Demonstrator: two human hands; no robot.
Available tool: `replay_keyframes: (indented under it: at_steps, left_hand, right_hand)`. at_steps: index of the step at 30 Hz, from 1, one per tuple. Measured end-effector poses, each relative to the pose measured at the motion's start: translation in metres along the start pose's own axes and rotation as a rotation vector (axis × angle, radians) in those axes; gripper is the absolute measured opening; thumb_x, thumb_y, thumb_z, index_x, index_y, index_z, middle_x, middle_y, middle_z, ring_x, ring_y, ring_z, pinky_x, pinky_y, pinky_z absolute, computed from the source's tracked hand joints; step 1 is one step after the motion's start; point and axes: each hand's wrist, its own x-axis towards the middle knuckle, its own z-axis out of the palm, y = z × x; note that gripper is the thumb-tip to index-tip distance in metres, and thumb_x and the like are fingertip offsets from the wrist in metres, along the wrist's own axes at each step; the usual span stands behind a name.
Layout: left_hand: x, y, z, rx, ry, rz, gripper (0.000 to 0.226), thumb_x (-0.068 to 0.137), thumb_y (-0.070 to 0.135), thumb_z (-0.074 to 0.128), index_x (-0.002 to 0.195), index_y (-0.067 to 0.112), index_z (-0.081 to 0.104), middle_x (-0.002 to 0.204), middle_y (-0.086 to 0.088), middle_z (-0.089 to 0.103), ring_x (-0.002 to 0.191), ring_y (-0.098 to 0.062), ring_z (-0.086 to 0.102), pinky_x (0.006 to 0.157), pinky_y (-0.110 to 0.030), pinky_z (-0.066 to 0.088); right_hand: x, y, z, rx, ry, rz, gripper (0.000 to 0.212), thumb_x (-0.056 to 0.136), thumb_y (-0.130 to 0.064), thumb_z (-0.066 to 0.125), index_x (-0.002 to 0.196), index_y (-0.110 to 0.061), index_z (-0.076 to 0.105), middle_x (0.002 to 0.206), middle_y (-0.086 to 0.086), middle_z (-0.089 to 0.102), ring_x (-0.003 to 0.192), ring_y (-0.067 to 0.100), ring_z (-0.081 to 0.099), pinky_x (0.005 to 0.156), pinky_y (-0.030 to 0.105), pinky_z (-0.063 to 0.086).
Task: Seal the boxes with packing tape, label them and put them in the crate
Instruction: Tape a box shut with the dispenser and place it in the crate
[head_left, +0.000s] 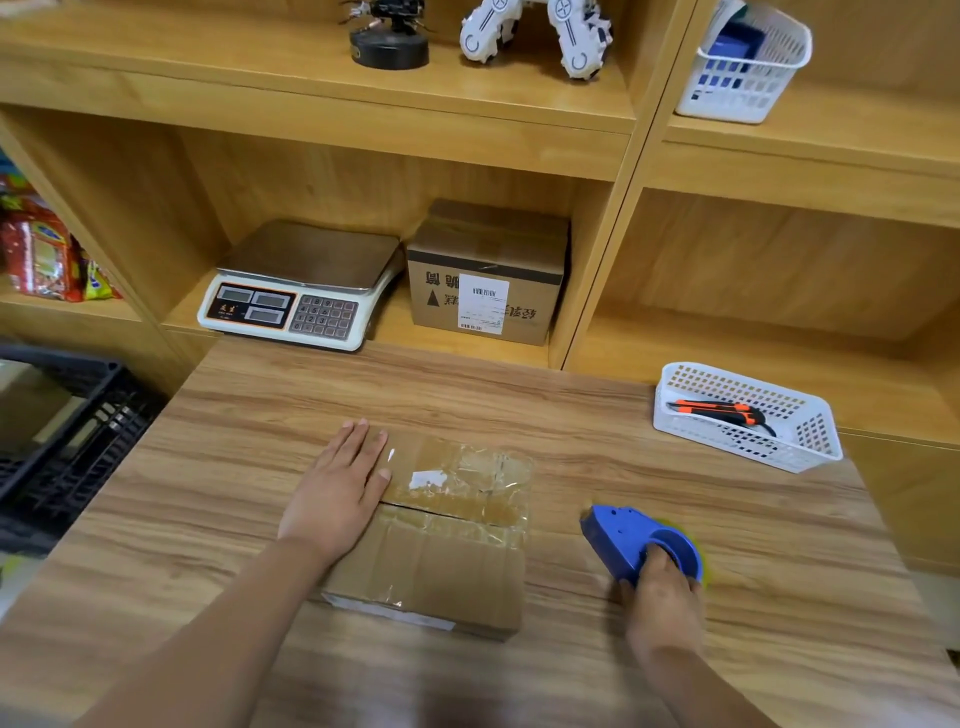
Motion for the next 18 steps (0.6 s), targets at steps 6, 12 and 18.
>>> replay_keyframes:
  at_steps: [6, 12, 18]
  left_hand:
    - [0.001, 0.000, 0.004, 0.089, 0.022, -0.017, 0.079, 0.081, 0.054, -0.001, 0.147, 0.024, 0.027, 0.156, 0.002, 0.018, 0.145, -0.013, 0.008, 0.116, -0.033, 0.013]
    - [-0.001, 0.000, 0.009, 0.132, 0.054, -0.017, 0.069, 0.086, 0.039, 0.007, 0.138, 0.017, 0.046, 0.147, -0.005, 0.040, 0.140, -0.021, 0.029, 0.113, -0.039, 0.024]
    - [-0.007, 0.000, 0.011, 0.097, 0.079, -0.004, 0.069, 0.086, 0.039, 0.003, 0.143, 0.020, 0.039, 0.152, -0.001, 0.032, 0.143, -0.017, 0.021, 0.114, -0.032, 0.017]
  right_hand:
    - [0.006, 0.003, -0.014, -0.089, 0.004, 0.033, 0.035, 0.087, -0.022, 0.057, 0.118, -0.008, 0.054, 0.099, 0.011, 0.068, 0.097, 0.032, 0.059, 0.089, 0.035, 0.036]
    - [0.021, -0.021, -0.041, 0.554, 0.067, 0.176, 0.024, 0.085, -0.008, 0.057, 0.109, -0.006, 0.060, 0.089, 0.017, 0.065, 0.086, 0.036, 0.057, 0.071, 0.036, 0.038]
    - [0.023, -0.074, -0.102, 1.257, 0.042, 0.229, 0.021, 0.079, -0.015, 0.050, 0.063, -0.015, 0.038, 0.062, -0.003, 0.037, 0.058, 0.013, 0.030, 0.054, 0.030, 0.020]
